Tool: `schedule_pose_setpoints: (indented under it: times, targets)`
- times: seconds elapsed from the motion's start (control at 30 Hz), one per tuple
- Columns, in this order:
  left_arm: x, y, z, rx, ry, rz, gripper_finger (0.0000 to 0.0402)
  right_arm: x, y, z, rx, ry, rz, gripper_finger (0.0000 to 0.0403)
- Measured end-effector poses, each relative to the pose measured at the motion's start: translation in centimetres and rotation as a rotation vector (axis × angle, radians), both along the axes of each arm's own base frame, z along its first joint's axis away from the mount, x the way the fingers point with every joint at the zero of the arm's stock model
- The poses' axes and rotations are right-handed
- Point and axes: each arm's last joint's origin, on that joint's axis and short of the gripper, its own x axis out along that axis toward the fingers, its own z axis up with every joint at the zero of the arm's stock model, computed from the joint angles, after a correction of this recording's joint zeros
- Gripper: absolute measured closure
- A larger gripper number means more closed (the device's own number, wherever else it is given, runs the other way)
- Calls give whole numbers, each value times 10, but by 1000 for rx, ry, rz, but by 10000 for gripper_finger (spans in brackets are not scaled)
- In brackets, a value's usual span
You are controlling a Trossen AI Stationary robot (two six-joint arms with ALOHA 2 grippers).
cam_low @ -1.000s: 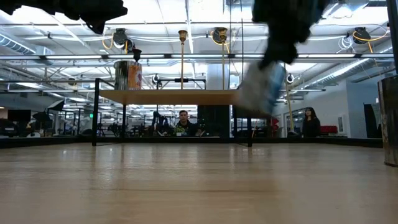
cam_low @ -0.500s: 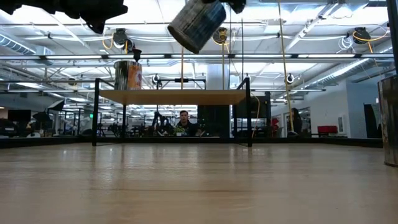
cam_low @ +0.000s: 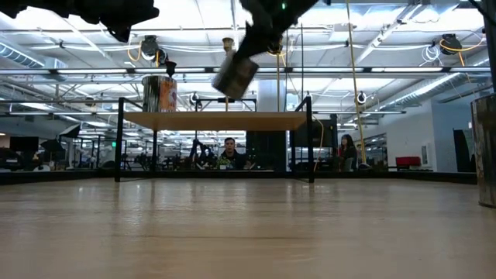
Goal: Pick & Place candle stick holders
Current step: Put the top silver scented candle on the shelf
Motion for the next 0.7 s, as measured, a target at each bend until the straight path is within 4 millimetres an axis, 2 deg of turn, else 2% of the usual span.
schedule_pose_setpoints:
  times: [0.13, 0.23, 0.7]
  targets:
    - [0, 0, -1, 2, 6, 0, 289, 5, -19, -16, -1, 45, -38, 403]
    - [0, 0, -1, 3, 7, 0, 289, 6, -26, -21, 6, 58, -48, 402]
    - [0, 0, -1, 2, 7, 0, 289, 7, -36, -18, 32, 1, -11, 385]
